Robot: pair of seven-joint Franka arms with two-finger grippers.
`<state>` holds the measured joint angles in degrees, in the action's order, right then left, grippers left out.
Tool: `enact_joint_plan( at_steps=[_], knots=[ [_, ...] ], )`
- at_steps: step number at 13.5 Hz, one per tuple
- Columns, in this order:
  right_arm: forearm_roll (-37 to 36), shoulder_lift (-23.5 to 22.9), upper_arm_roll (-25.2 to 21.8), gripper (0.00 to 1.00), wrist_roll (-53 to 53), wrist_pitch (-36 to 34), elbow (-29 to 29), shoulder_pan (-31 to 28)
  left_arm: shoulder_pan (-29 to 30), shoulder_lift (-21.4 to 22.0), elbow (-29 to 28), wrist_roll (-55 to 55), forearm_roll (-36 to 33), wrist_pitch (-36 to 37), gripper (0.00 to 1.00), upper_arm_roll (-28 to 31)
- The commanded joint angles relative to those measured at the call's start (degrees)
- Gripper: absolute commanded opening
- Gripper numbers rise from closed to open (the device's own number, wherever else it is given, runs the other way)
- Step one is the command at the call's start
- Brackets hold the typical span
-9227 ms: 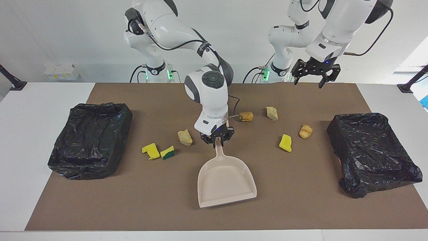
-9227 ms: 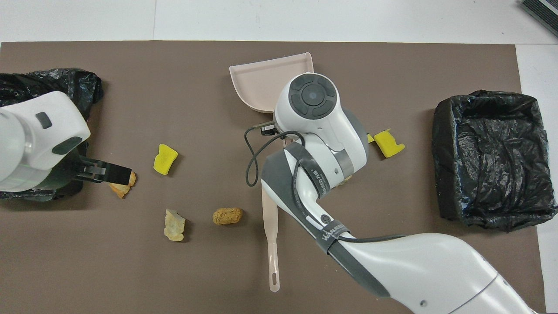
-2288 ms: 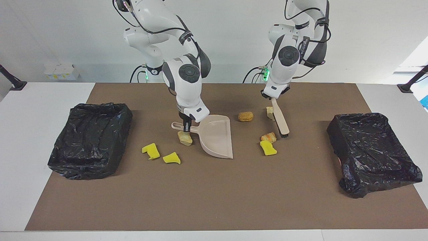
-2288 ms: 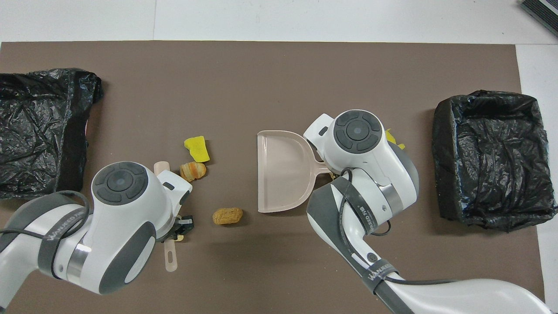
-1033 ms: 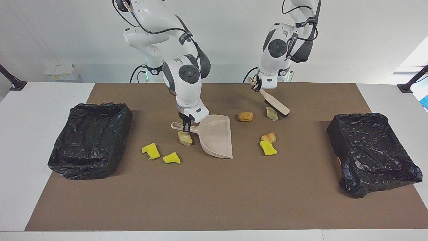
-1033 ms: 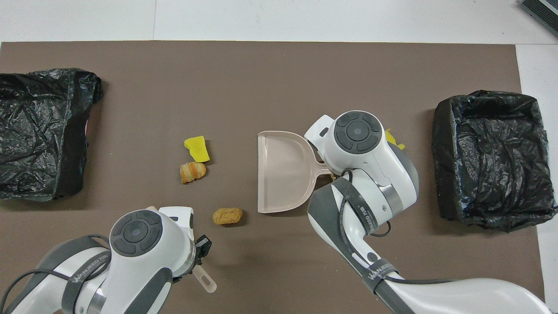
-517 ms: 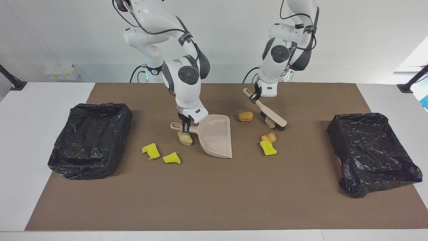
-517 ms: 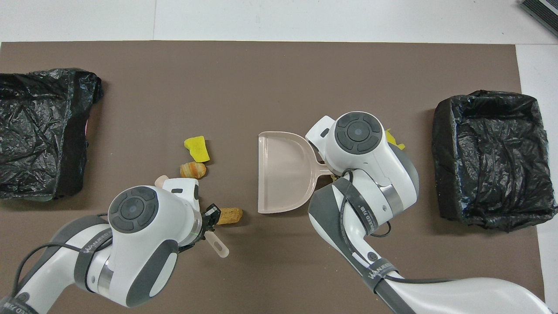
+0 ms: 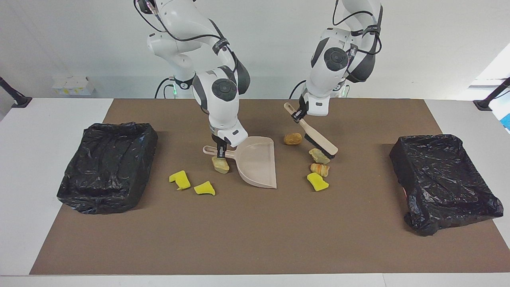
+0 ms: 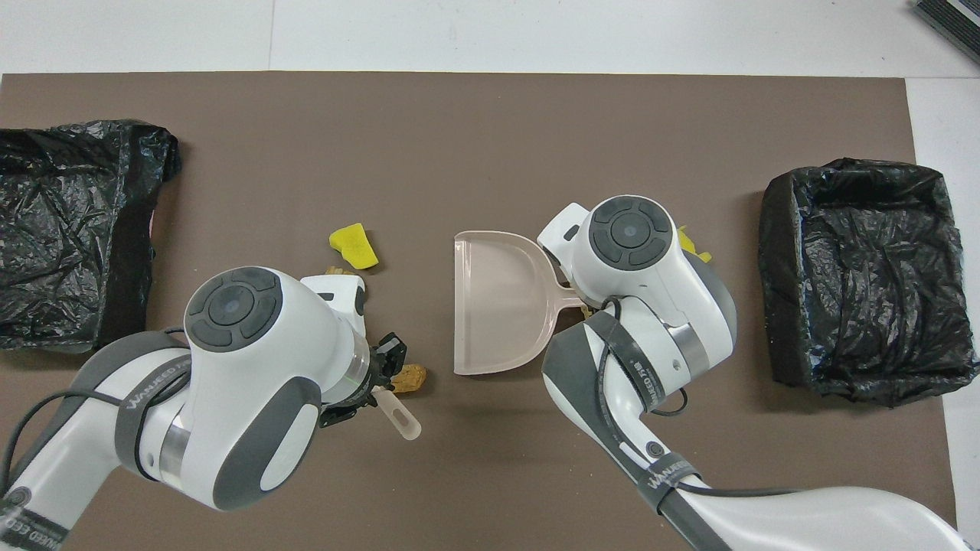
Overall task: Sweep and dump trash in bin
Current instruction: 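Brush the scraps into the dustpan with the left gripper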
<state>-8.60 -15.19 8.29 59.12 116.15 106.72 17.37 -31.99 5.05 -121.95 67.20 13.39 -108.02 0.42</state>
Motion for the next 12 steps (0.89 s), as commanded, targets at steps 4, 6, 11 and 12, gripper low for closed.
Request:
enact_joint_plan(
  at_steps=[4, 6, 11, 12],
  knots=[
    [-1.33, 0.95, 0.41, 0.0, 3.54, 1.45, 1.65, -0.85, -5.62, 4.18, -7.76, 9.15, 3.92, -3.31, 0.0, 0.02],
    [-1.41, 1.31, 0.41, 0.0, 3.46, 1.27, 2.09, -0.59, -7.29, 3.92, -11.02, 13.81, 3.92, -9.38, 0.0, 0.02],
    [-1.33, 1.66, 0.5, 0.0, 2.84, 2.15, 2.97, -0.33, -7.38, 1.2, -10.42, 14.46, 4.63, -16.34, 0.0, 0.1],
    [-1.33, 1.66, 0.5, 0.0, 2.58, 2.58, 2.97, -0.32, -7.3, 0.41, -9.54, 14.45, 4.63, -17.13, 0.0, 0.11]
  ],
)
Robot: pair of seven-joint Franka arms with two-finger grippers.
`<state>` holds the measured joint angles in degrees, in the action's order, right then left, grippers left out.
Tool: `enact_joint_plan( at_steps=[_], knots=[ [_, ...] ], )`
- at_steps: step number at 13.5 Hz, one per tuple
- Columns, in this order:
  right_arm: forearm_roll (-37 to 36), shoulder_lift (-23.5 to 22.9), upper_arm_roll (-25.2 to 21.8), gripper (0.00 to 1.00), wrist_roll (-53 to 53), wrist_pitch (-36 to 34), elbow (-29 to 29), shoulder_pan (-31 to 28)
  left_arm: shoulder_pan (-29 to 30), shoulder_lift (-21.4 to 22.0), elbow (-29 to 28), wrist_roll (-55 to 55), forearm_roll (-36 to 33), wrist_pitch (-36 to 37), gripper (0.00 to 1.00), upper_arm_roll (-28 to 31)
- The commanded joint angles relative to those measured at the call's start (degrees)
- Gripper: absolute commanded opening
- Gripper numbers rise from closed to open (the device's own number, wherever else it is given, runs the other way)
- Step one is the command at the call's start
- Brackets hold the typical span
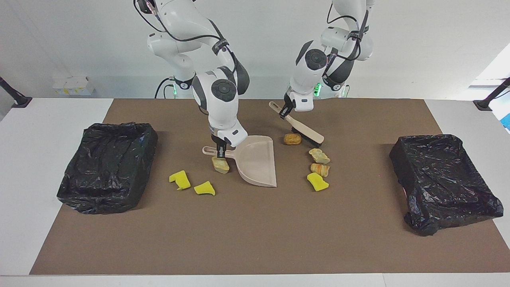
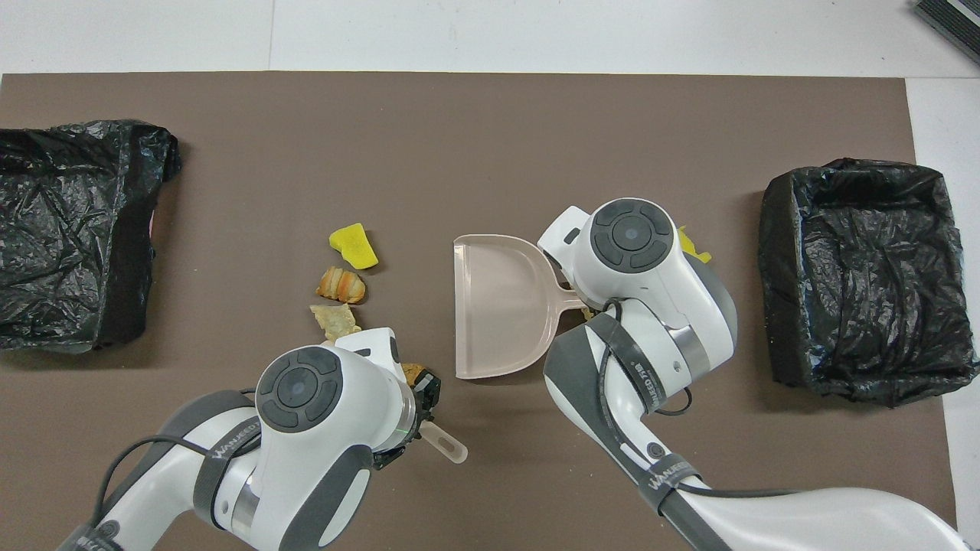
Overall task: Sweep and dump trash in bin
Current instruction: 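Brush the scraps into the dustpan with the left gripper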
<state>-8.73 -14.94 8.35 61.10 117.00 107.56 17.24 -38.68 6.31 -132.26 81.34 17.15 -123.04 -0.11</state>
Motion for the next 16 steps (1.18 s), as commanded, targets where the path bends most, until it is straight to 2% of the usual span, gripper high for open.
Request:
enact_joint_plan(
  at_steps=[1, 5, 7, 12, 16],
  knots=[
    [-1.2, 1.4, 0.44, 0.0, -0.18, 1.74, 2.13, 0.07, -0.43, -1.64, 1.91, -0.12, 0.86, -2.55, 0.0, 0.64],
    [-1.2, 1.05, 0.53, 0.0, -2.73, 2.36, 2.04, 0.42, -0.08, -5.51, 8.85, -7.24, 0.08, -1.24, 0.0, 0.64],
    [-1.2, 0.96, 0.53, 0.0, -3.09, 2.36, 2.04, 0.95, 0.1, -5.52, 10.7, -7.68, -0.62, 0.51, 0.0, 0.73],
    [-1.11, 0.88, 0.61, 0.0, -5.8, 2.8, 1.96, 1.3, 5.27, -3.67, 14.75, -20.77, -2.12, 14.03, 0.0, 1.16],
    [-1.11, 0.61, 0.62, 0.0, -9.24, 2.8, 1.78, 2.8, 10.8, -3.76, 14.58, -31.46, -8.0, 14.76, 0.0, 1.34]
  ],
)
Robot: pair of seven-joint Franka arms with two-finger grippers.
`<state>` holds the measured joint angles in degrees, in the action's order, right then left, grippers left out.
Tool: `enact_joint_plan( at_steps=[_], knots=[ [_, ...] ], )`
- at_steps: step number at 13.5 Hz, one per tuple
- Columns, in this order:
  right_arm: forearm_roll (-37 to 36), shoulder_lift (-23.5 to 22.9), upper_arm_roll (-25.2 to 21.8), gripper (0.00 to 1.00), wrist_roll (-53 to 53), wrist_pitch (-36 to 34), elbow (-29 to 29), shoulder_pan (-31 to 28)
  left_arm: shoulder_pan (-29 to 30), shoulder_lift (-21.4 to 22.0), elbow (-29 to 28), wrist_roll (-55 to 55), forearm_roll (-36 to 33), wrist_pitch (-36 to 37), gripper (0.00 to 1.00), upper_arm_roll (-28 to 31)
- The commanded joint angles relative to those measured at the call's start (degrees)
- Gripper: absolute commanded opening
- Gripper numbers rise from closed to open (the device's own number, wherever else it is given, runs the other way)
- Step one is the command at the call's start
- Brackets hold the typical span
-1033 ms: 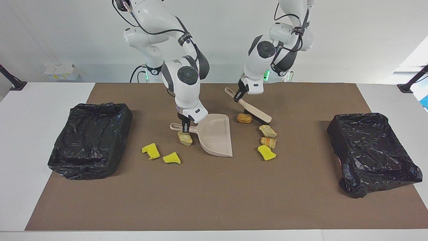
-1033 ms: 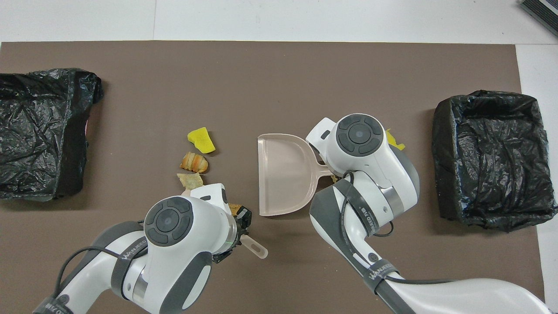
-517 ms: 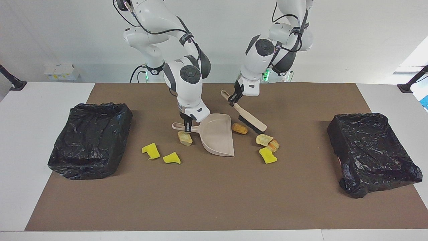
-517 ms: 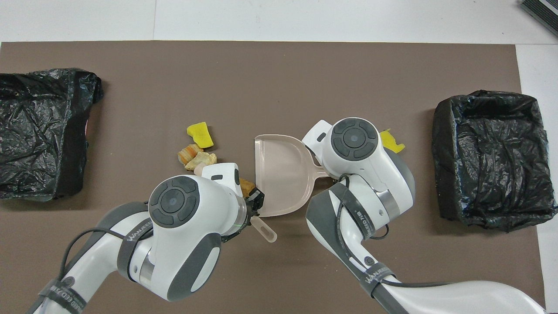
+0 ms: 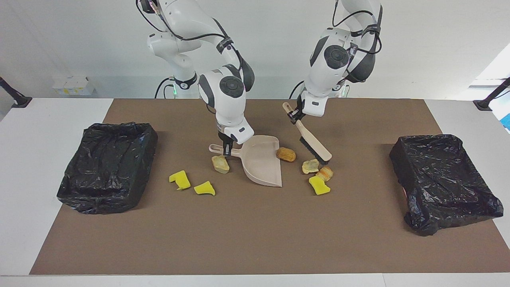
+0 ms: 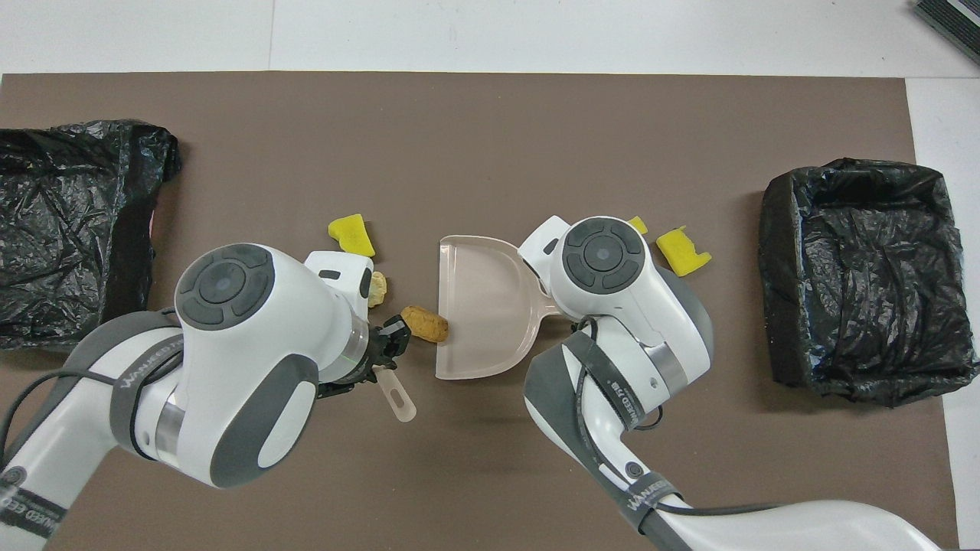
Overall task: Sweep and dump trash in bin
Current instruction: 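Brush the scraps into the dustpan with the left gripper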
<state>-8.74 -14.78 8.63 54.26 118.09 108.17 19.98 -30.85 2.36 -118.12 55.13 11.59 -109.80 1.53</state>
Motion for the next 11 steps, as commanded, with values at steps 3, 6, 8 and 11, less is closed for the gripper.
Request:
enact_joint_plan(
  at_steps=[3, 6, 8, 11],
  knots=[
    [-1.11, 0.46, 0.33, 0.0, -2.49, 1.7, 1.17, 0.06, 8.86, -0.51, -0.52, -20.98, -2.8, 2.48, 0.0, -0.21],
    [-1.11, 0.46, 0.33, 0.0, -2.49, 1.7, 1.17, 0.06, 14.39, -1.74, -3.86, -37.49, -6.58, -1.98, 0.0, -0.21],
    [-1.11, 0.46, 0.33, 0.0, -2.49, 1.7, 1.17, 0.06, 17.05, -2.35, -4.31, -45.87, -7.1, -4.63, 0.0, -0.12],
    [-1.11, 0.46, 0.33, 0.0, -2.58, 1.7, 1.17, 0.06, 17.23, -7.08, -3.61, -48.89, -13.95, -10.33, 0.0, -0.21]
  ],
)
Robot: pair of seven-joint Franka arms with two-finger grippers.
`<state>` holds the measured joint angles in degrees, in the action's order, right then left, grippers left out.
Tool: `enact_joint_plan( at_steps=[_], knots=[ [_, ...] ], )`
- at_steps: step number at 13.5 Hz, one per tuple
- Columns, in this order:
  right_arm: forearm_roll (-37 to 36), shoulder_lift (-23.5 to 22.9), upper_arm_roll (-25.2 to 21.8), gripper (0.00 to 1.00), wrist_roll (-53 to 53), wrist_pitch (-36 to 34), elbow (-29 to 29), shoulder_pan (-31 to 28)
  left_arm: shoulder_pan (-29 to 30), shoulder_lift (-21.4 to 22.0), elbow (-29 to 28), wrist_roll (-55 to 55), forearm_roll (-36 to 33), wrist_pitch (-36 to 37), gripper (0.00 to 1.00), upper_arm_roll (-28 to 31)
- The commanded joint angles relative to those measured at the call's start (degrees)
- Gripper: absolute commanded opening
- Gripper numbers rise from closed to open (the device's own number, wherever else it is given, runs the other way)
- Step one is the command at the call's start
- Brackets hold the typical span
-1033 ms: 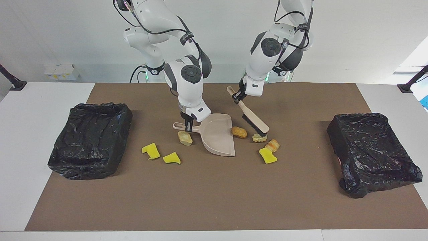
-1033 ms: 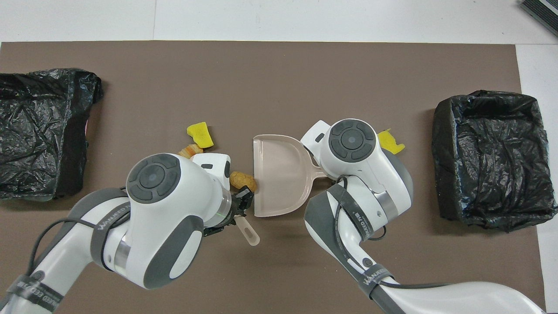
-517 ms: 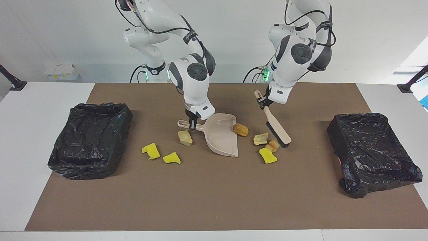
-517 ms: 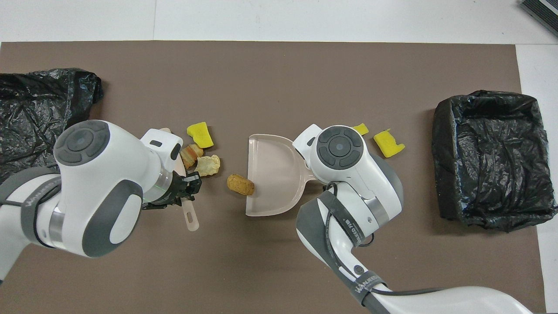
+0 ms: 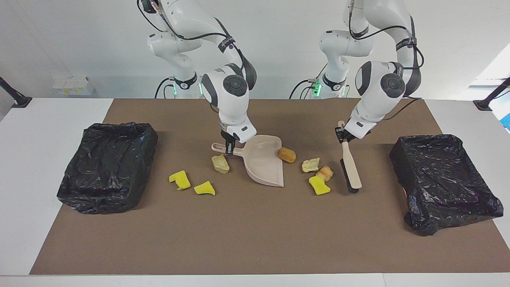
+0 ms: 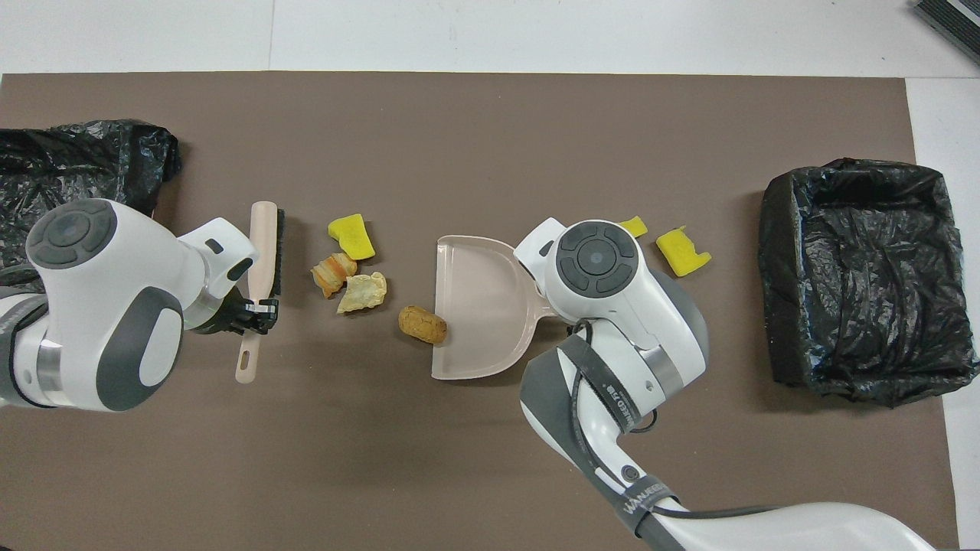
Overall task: Sweep and dump trash in bin
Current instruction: 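Sweep the remaining scraps into the dustpan with the left gripper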
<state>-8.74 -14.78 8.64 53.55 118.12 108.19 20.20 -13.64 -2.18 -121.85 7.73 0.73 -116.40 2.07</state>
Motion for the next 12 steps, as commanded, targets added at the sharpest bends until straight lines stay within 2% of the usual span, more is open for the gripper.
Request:
enact_joint_plan(
  at_steps=[1, 5, 8, 12],
  knots=[
    [-1.11, 0.46, 0.33, 0.0, -2.13, 1.67, 1.14, -0.16, 0.01, -3.61, 0.12, -3.06, -3.1, -5.05, 0.0, -0.75],
    [-1.02, 0.11, 0.33, 0.0, -3.62, 2.63, 1.23, -0.08, -1.91, -3.27, -0.32, -6.59, -3.1, -4.37, 0.0, -1.37],
    [-1.02, -0.59, 0.33, 0.0, -5.9, 3.42, 1.14, 1.42, -6.56, -2.57, -1.02, -6.24, -1.97, -3.75, 0.0, -1.54],
    [-1.02, -1.65, 0.5, 0.0, -8.19, 5.09, 0.7, 1.85, -13.68, -0.38, -3.83, -5.27, 2.95, -3.75, 0.0, -1.46]
  ],
)
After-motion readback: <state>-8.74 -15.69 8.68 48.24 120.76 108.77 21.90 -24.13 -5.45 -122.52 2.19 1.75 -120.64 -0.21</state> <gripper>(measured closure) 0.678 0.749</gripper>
